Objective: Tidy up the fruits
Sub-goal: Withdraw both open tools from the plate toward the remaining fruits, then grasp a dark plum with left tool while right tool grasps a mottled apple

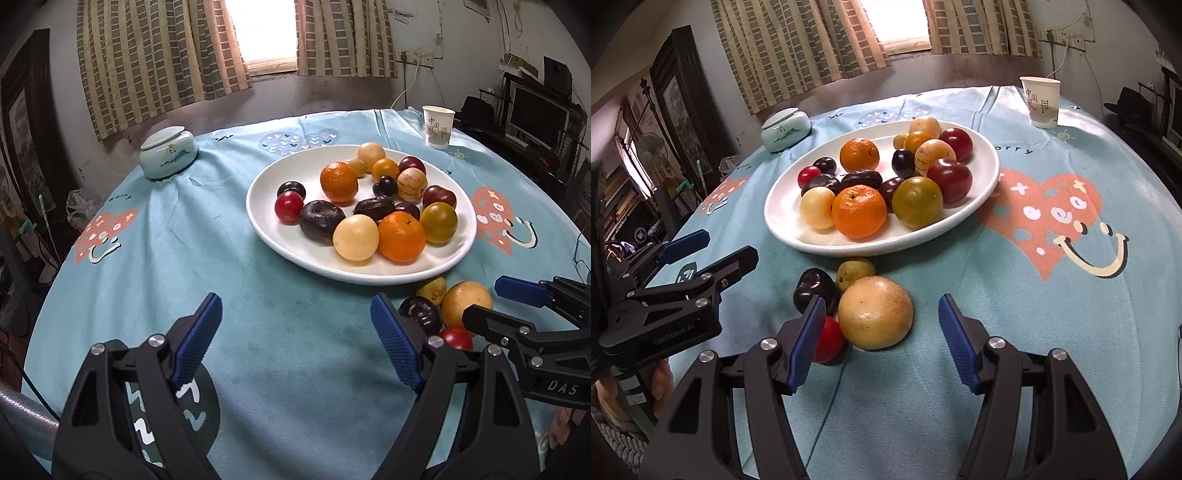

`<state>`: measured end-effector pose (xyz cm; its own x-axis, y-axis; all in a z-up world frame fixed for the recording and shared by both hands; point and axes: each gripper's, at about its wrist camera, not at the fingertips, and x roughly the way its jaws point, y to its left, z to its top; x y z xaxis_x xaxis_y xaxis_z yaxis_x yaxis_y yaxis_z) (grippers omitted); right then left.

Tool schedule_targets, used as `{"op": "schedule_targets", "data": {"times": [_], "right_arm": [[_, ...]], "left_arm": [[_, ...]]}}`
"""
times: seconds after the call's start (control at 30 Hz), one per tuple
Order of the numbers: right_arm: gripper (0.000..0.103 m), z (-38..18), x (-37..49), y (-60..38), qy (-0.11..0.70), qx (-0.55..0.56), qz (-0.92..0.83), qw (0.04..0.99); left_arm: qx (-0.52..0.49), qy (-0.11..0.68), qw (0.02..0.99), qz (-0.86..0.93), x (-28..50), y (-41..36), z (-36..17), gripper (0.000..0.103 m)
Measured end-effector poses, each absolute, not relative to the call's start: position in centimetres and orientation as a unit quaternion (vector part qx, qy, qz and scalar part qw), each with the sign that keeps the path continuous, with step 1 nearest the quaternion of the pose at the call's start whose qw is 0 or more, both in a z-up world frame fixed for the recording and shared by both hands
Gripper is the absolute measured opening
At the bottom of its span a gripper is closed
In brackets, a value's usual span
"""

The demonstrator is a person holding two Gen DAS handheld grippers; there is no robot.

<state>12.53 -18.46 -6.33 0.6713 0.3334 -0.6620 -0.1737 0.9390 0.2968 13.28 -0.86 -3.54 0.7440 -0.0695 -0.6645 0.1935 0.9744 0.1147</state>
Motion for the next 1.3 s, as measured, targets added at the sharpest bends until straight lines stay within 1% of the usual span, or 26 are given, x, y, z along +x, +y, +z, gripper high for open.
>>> {"op": "schedule_targets", "data": {"times": [0.23,0.43,0.57,0.73,1.07,1.17,1.3], "right_arm": [[0.064,-6.8,13.0,-18.8,0.395,0.106,0.131,0.903],[0.064,-5.4,12.2,-21.5,0.354,0.12,0.07,0.925],[0.064,-4.8,11.6,-23.4,0.332,0.157,0.061,0.928],[0.065,-4.5,11.7,-23.4,0.334,0.158,0.065,0.927],[0.065,-4.3,11.6,-23.5,0.331,0.162,0.068,0.927],[0.065,-4.3,11.6,-23.7,0.331,0.165,0.068,0.926],[0.065,-4.2,11.6,-23.8,0.33,0.168,0.07,0.926]], "left_arm": [[0.088,0.35,0.93,-0.071,13.2,-0.9,-3.5,0.087],[0.086,0.353,0.929,-0.074,13.2,-1.1,-3.4,0.088],[0.1,0.357,0.924,-0.1,12.7,-2.0,-3.7,0.088],[0.127,0.356,0.915,-0.139,11.9,-4.0,-4.4,0.088],[0.121,0.392,0.899,-0.156,13.8,-5.4,-6.1,0.088],[0.117,0.404,0.897,-0.136,14.4,-4.6,-6.4,0.088],[0.098,0.402,0.905,-0.096,13.9,-2.1,-5.8,0.088]]}}
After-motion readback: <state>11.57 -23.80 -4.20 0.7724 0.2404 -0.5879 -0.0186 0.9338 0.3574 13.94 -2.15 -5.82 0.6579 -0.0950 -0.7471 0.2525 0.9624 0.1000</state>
